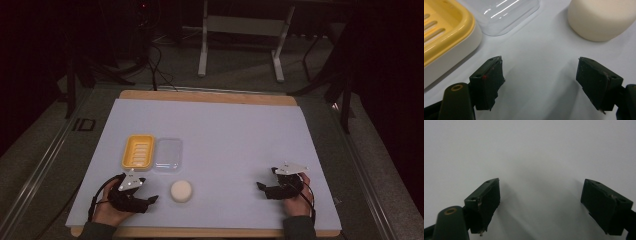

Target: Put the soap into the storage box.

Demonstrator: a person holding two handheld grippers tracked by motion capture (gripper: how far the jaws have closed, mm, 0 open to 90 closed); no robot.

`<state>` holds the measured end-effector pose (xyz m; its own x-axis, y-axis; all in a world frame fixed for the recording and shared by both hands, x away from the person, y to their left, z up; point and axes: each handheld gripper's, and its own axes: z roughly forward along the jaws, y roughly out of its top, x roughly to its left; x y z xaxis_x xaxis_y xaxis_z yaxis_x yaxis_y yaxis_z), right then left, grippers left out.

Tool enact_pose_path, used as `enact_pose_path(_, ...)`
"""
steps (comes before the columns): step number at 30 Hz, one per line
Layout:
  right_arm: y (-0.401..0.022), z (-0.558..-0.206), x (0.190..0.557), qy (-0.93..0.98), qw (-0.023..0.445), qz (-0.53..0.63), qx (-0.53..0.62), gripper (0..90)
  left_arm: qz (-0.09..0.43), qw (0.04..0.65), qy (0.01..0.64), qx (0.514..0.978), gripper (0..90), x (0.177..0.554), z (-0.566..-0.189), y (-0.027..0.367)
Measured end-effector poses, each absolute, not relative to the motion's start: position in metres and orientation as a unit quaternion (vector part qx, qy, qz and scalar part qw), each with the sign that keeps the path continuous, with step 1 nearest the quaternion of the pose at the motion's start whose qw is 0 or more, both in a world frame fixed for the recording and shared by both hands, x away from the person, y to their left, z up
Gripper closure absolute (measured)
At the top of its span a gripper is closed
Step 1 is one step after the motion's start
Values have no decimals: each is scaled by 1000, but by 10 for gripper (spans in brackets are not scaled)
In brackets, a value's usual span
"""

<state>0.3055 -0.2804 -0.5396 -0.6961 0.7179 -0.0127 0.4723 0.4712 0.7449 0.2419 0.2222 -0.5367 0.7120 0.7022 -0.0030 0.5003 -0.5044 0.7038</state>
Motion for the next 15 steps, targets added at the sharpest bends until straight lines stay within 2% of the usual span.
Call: enact_pose_path(15, -278, -539, 299, 839, 196, 376, 342, 140, 137, 334, 348, 865, 226, 245, -533, 219)
